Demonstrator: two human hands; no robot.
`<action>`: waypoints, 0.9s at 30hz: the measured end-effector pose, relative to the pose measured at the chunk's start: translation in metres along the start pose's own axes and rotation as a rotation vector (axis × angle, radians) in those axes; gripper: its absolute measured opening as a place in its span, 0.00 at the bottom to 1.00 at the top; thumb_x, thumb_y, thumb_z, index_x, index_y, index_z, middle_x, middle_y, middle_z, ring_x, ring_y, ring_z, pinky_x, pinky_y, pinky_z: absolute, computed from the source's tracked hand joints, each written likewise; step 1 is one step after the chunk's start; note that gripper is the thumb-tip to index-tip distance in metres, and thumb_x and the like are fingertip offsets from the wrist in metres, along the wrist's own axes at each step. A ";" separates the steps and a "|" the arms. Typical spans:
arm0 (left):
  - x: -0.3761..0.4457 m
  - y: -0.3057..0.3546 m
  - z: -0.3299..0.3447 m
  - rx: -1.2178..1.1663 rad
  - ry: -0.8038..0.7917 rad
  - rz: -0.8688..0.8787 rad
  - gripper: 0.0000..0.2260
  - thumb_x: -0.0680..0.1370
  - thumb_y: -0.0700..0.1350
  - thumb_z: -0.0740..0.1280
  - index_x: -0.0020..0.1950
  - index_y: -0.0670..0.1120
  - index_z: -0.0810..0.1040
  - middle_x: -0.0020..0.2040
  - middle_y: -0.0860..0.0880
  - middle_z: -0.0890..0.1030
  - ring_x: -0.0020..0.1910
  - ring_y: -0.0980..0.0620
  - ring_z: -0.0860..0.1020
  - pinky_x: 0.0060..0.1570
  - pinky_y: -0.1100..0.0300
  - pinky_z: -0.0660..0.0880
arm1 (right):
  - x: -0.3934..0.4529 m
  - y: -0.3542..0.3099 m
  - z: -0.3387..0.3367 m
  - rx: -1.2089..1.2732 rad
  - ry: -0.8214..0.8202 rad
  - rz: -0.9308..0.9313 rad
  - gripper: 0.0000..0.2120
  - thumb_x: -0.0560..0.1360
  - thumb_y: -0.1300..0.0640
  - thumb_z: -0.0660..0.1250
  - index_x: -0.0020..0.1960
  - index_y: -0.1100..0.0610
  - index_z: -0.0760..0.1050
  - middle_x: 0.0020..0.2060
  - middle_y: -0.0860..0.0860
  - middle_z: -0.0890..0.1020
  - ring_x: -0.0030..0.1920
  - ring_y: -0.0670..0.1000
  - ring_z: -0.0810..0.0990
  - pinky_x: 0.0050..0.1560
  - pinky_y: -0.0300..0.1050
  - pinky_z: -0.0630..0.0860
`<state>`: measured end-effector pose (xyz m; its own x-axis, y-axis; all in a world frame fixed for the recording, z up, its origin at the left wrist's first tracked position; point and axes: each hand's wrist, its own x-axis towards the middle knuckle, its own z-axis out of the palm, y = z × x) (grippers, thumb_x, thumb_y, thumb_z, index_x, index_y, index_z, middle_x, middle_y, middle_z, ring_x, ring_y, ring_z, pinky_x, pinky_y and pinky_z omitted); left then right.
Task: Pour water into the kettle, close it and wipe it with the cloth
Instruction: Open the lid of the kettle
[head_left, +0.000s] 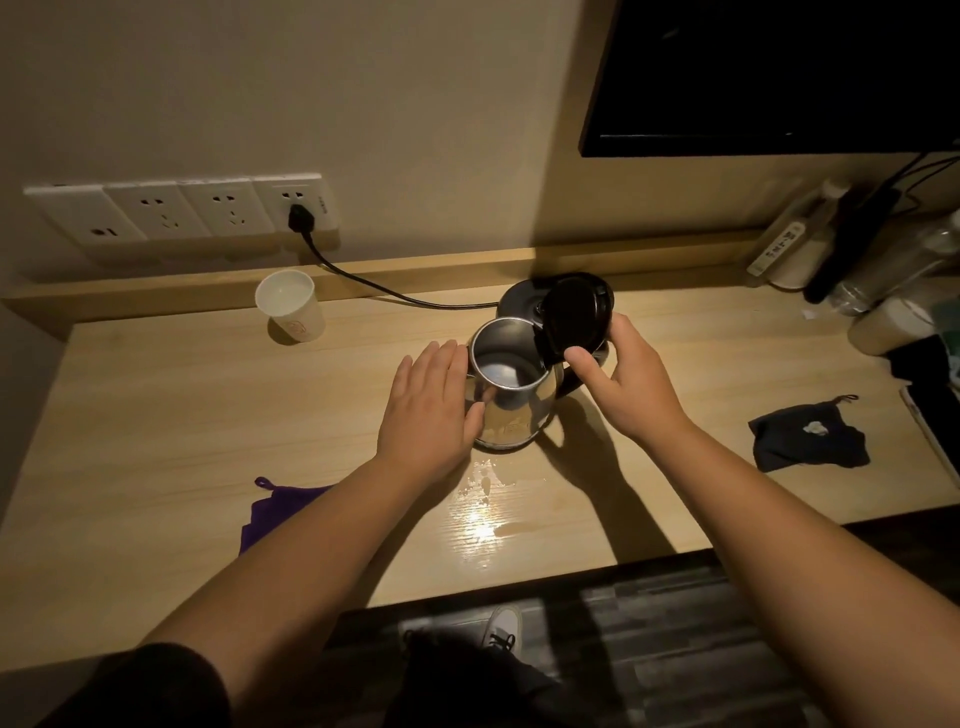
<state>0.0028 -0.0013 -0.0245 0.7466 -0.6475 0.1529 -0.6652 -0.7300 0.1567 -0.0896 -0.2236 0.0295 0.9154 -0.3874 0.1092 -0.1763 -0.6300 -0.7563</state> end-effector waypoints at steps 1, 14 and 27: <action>0.000 0.000 0.001 -0.003 0.001 0.000 0.28 0.80 0.57 0.57 0.76 0.45 0.56 0.74 0.44 0.65 0.74 0.44 0.59 0.72 0.49 0.47 | 0.000 0.000 0.000 0.024 0.006 0.014 0.12 0.77 0.43 0.63 0.58 0.44 0.70 0.49 0.40 0.77 0.52 0.36 0.74 0.46 0.37 0.72; 0.000 0.000 0.001 0.002 -0.012 -0.007 0.28 0.79 0.58 0.55 0.76 0.46 0.55 0.75 0.44 0.64 0.75 0.45 0.58 0.72 0.49 0.46 | -0.009 -0.002 0.007 0.241 0.067 0.113 0.11 0.77 0.44 0.62 0.58 0.45 0.71 0.50 0.37 0.77 0.52 0.35 0.75 0.46 0.36 0.70; 0.001 0.001 -0.009 0.010 -0.041 -0.009 0.28 0.80 0.58 0.54 0.77 0.47 0.54 0.76 0.45 0.61 0.76 0.45 0.56 0.73 0.48 0.45 | -0.008 0.000 0.003 0.100 0.053 0.087 0.15 0.79 0.46 0.62 0.63 0.50 0.72 0.55 0.48 0.79 0.56 0.48 0.75 0.51 0.44 0.74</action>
<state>0.0025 -0.0004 -0.0150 0.7522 -0.6494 0.1113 -0.6587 -0.7377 0.1480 -0.0962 -0.2184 0.0261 0.8776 -0.4738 0.0724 -0.2146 -0.5235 -0.8246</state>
